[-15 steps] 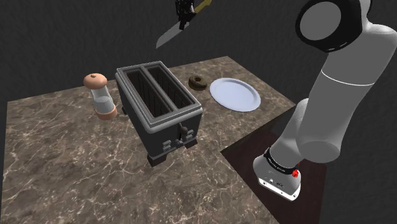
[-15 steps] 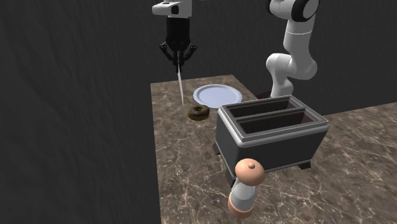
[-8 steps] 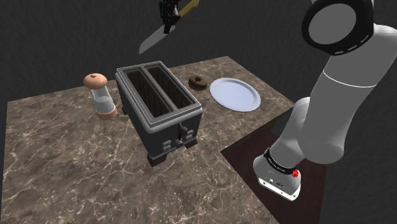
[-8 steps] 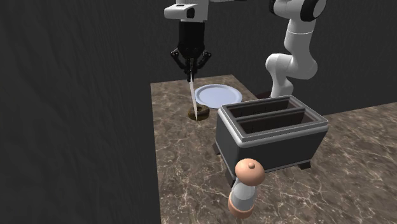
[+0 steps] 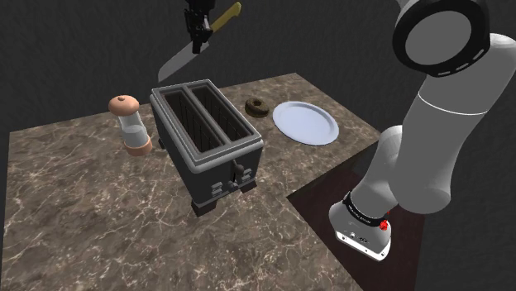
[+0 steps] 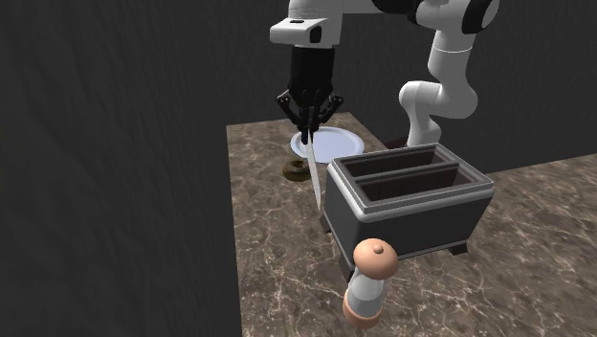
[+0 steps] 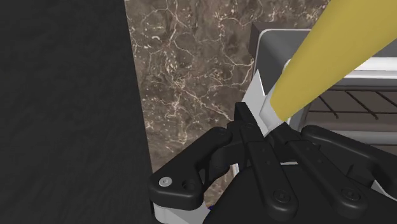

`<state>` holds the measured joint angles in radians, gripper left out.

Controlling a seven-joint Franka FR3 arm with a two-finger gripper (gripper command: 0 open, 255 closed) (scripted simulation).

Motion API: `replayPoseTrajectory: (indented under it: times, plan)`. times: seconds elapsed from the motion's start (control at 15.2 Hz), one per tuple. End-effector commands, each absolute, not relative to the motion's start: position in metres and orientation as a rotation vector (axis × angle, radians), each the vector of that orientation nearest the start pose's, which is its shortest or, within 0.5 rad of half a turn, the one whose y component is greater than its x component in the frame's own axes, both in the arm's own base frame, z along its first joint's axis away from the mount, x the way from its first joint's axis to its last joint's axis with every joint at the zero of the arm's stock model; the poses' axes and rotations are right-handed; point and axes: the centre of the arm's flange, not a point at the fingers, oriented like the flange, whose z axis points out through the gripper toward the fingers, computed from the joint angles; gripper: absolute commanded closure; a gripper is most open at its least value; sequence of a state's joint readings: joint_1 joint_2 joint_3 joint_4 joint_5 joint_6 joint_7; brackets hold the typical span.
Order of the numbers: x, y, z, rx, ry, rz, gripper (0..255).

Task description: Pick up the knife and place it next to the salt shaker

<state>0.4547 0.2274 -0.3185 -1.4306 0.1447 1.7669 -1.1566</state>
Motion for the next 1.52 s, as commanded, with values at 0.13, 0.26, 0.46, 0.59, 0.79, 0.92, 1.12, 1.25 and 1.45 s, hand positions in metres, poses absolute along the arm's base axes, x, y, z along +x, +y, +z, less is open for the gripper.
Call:
replayPoseTrajectory:
  times: [0.13,0.26,0.46,0.59,0.79,0.92,1.12,1.25,1.45]
  plan:
    - [0.627,0.123,0.56,-2.505,-1.874,-0.221,255]
    - [0.627,0.123,0.55,-2.505,-1.874,-0.221,255]
    - [0.627,0.123,0.534,-2.505,-1.874,-0.221,255]
    - [0.627,0.123,0.523,-2.505,-1.874,-0.221,255]
    - [0.627,0.123,0.508,-2.505,-1.874,-0.221,255]
    - [0.627,0.123,0.497,-2.505,-1.874,-0.221,255]
    - [0.627,0.123,0.481,-2.505,-1.874,-0.221,255]
    - [0.627,0.123,0.471,-2.505,-1.874,-0.221,255]
    - [0.627,0.123,0.455,-2.505,-1.874,-0.221,255]
